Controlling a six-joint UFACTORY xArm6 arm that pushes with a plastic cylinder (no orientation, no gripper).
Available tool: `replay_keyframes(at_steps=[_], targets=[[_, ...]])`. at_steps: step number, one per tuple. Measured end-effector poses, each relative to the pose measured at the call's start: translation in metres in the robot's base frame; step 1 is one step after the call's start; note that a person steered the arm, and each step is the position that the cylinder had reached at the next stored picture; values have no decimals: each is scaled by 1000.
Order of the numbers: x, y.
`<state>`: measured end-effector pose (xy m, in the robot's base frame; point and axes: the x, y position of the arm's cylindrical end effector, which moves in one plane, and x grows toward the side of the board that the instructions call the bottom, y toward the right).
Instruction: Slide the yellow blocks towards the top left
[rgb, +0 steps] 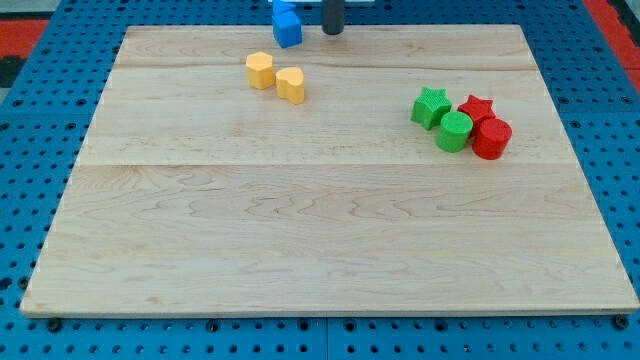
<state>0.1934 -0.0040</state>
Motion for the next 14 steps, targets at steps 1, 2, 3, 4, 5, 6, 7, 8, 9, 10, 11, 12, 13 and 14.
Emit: replay_keyframes(at_steps=[1,2,3,4,5,6,7,8,9,10,11,12,13,14], targets=[[0,-74],[8,-124],[42,-66],[82,32],[131,17],[100,-39],[83,-101],[74,-112],[68,-87],[75,24],[118,33],[131,-4],[106,-65],[101,-110]])
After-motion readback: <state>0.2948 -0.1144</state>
